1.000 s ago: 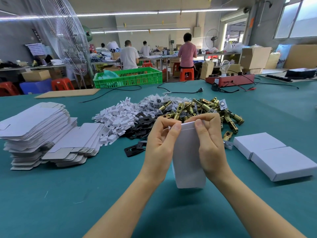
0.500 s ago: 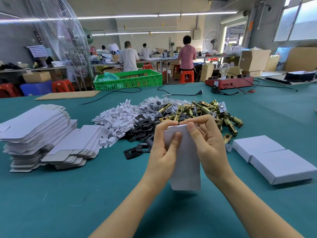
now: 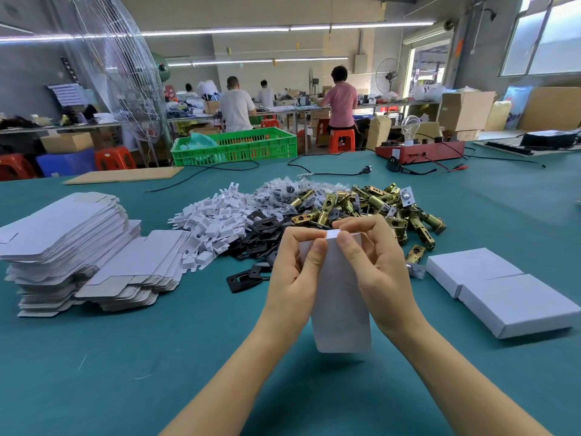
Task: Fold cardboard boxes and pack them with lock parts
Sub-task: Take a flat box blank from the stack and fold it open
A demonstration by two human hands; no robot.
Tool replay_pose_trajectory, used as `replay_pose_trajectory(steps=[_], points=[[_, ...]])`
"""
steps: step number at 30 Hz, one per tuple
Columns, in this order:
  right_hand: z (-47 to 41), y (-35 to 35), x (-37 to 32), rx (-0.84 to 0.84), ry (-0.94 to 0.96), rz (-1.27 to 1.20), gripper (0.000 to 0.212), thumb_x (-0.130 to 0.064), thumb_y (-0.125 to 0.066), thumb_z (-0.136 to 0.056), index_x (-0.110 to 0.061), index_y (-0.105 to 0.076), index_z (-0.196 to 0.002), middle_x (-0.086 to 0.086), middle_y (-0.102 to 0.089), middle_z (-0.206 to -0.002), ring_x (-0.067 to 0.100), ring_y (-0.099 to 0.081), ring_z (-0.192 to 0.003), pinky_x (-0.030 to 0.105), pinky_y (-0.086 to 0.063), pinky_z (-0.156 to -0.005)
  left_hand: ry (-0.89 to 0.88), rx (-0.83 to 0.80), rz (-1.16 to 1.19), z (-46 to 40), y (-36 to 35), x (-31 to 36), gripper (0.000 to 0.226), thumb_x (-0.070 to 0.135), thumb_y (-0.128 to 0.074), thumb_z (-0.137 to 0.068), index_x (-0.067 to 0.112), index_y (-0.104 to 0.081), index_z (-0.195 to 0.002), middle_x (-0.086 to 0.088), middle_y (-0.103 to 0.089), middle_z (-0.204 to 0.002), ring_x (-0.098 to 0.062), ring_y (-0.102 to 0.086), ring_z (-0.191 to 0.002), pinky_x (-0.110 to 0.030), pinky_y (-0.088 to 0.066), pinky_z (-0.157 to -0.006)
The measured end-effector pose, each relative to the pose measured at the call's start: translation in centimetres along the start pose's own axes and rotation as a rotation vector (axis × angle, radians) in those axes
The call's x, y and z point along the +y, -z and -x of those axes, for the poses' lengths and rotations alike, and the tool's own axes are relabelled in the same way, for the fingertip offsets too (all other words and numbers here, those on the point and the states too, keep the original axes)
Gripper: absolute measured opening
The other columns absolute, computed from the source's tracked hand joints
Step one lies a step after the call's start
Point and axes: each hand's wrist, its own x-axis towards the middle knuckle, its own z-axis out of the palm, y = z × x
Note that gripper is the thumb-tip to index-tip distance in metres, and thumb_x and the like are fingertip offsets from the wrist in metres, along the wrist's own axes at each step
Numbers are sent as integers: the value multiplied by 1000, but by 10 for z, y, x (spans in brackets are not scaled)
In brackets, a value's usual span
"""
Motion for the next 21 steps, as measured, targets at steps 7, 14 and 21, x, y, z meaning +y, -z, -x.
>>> replay_pose_trajectory(steps=[7, 14, 21], points=[[-4, 3, 0, -14, -74, 134, 34, -43, -59, -83, -41, -53, -117, -23, -62, -107, -1, -58, -102, 19, -47, -85, -20, 58, 23, -8, 11, 4, 33, 36, -66, -87, 39, -55, -118, 15, -64, -97, -2, -61, -85, -17, -51, -75], [-8, 7, 2, 30, -107, -37, 31, -49, -60, -86, -26, -60, -107, -12, -66, -101, 8, -63, -99, 21, -52, -79, -413, 20, -546, -19, 33, 0, 42, 5, -78, -78, 27, -54, -105, 8, -63, -114, -17, -60, -108, -35, -52, -88], [-9, 9, 13, -100, -649, -415, 50, -51, -62, -77, -13, -67, -109, 14, -72, -103, 23, -70, -83, 31, -57, -61, -705, -190, -883, -2, 29, -42, 31, 22, -61, -93, 31, -49, -120, 13, -35, -150, -7, -24, -145, -43, -25, -120]])
